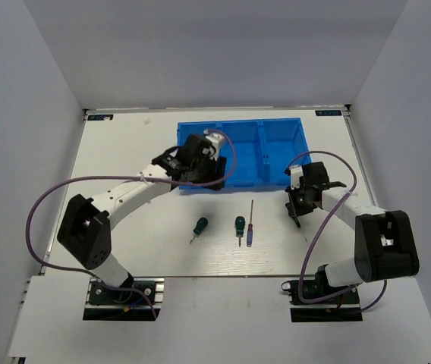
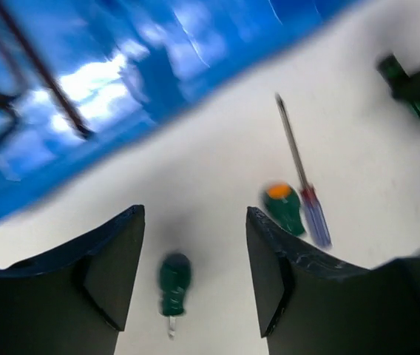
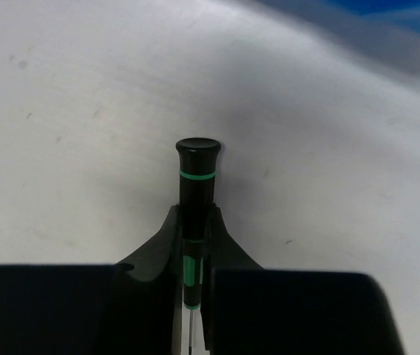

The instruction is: Sort the tools into containers

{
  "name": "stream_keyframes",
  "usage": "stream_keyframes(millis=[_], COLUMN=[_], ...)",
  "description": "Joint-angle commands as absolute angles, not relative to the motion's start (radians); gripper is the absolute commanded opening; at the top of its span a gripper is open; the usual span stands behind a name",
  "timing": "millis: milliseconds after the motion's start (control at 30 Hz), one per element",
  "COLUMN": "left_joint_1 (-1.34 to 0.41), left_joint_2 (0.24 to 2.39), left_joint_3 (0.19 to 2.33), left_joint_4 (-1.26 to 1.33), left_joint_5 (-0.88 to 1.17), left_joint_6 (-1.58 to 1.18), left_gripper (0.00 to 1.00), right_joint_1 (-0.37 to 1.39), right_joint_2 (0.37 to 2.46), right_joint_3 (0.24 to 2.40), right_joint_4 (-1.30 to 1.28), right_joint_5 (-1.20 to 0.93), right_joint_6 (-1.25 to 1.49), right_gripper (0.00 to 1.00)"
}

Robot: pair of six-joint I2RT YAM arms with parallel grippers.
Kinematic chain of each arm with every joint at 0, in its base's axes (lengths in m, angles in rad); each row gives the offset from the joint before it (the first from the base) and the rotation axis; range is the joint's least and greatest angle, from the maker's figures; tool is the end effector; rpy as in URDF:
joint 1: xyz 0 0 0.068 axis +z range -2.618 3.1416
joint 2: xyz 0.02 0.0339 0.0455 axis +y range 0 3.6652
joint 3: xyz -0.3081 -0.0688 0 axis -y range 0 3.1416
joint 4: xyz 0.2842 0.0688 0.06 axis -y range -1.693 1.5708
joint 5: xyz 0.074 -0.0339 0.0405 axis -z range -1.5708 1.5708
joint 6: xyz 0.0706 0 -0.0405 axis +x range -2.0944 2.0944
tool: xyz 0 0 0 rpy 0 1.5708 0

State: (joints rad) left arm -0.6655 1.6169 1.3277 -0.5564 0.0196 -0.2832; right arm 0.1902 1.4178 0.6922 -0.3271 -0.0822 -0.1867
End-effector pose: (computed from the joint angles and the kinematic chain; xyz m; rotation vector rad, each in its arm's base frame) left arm 0.3292 -0.2602 0.2895 0.4779 2.4211 -0.4491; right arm 0.2905 0.0618 0.1489 -0.5192 2.5699 0.1090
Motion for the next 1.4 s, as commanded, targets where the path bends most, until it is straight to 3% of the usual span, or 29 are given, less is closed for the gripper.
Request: stream_keyframes(millis=[0,200,300,533,600,633,700,733,800,933,1367], left_joint_1=[-0.73,-0.807,-0.86,-0.968,-1.0,-1.009,-1.037,-1.037,-1.063,-1.084,-1.094], left_joint_2=[1.565,1.581,1.626,1.738,1.773,1.785,1.822,1.836,1.859,1.949,2.091], left_joint_3=[1.2,1.167,1.216,1.333,1.358,1.374,1.396,1.411,1.424,1.506,1.621], left_joint_4=[-0.48,-0.457,-0.425,-0.414,-0.414,-0.414,-0.448,-0.46,-0.482,-0.54,-0.693], left_joint_5=[0.192,0.213,0.213,0.213,0.189,0.178,0.137,0.112,0.081,0.016,-0.219], left_joint_6=[-0.284,-0.316,-0.327,-0.348,-0.357,-0.367,-0.377,-0.377,-0.377,-0.377,-0.414], left_gripper=[0.68,0.7,0.7,0.66,0.66,0.66,0.66,0.67,0.67,0.67,0.63], right_joint_1=[0.192,0.21,0.238,0.308,0.321,0.327,0.35,0.35,0.351,0.339,0.137], right_joint_2=[1.387,1.341,1.406,1.828,1.891,1.94,1.962,1.98,1.977,1.928,1.529], right_joint_3=[0.727,1.039,1.229,1.693,1.721,1.756,1.778,1.802,1.81,1.772,1.367], right_joint_4=[-0.478,-0.661,-0.626,-0.644,-0.614,-0.603,-0.588,-0.581,-0.549,-0.532,-0.486], right_joint_5=[-0.216,-0.615,-0.617,-0.486,-0.454,-0.448,-0.414,-0.402,-0.385,-0.393,-0.383], right_joint_6=[-0.199,-0.267,-0.171,0.026,0.04,0.035,0.028,0.026,0.035,0.052,0.084], right_gripper=[0.0,0.0,0.0,0.0,0.11,0.29,0.43,0.55,0.58,0.58,0.58])
